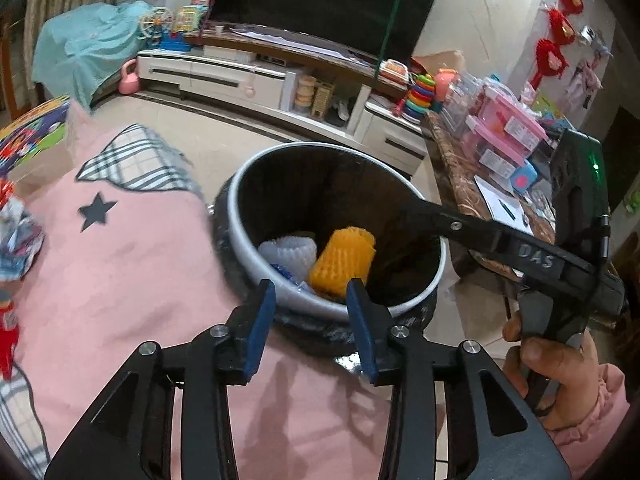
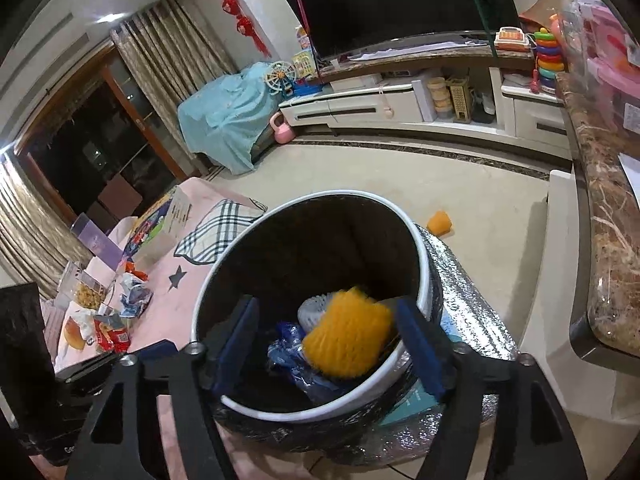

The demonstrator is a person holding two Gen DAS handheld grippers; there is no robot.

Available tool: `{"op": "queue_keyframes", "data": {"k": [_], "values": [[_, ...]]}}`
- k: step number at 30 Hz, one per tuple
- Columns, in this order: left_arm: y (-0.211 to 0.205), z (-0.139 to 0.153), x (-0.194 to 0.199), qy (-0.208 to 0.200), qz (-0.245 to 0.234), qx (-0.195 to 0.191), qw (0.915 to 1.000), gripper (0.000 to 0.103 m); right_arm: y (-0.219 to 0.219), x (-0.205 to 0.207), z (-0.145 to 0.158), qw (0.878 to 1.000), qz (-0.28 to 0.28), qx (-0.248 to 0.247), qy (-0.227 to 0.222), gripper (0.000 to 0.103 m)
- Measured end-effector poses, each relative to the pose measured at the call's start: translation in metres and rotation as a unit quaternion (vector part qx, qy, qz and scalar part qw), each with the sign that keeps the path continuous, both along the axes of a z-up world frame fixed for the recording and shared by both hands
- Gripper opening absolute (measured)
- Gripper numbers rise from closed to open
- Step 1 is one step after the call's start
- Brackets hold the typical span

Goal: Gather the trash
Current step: 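Open both tools to drop the blue bag and orange foam net into the bin, then move both open tools back over the table toward the wrappers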

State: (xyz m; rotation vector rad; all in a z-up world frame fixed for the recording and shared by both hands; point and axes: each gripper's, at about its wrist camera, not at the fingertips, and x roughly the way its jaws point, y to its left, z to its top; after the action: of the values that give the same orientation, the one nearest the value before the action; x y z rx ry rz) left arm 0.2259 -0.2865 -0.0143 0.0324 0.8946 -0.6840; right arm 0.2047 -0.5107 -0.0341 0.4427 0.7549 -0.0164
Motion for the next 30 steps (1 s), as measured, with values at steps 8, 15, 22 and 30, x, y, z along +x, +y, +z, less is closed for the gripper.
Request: {"op": "queue_keyframes", "data": {"k": [8, 15, 22, 30], "values": [[0.058, -0.012, -0.017, 0.000, 0.070, -0.016, 0.9974, 0.054, 0.030, -0.008, 0.004, 1.000, 0.020, 0.010, -0.004, 0.096], [0.122, -0.018, -0.032, 0.003, 0.132, -0.027, 0.9909, 0.056, 0.076, -0.015, 0.005, 0.999, 0.051, 0.012, -0.014, 0.097], [0.179, -0.021, -0.045, -0.004, 0.187, -0.031, 0.9819, 0.056, 0.128, -0.008, 0.000, 0.994, 0.104, 0.043, 0.003, 0.101], [0.242, -0.024, -0.055, -0.012, 0.243, -0.033, 0.9693, 0.056, 0.194, 0.001, -0.014, 0.991, 0.130, 0.021, 0.032, 0.103]]}}
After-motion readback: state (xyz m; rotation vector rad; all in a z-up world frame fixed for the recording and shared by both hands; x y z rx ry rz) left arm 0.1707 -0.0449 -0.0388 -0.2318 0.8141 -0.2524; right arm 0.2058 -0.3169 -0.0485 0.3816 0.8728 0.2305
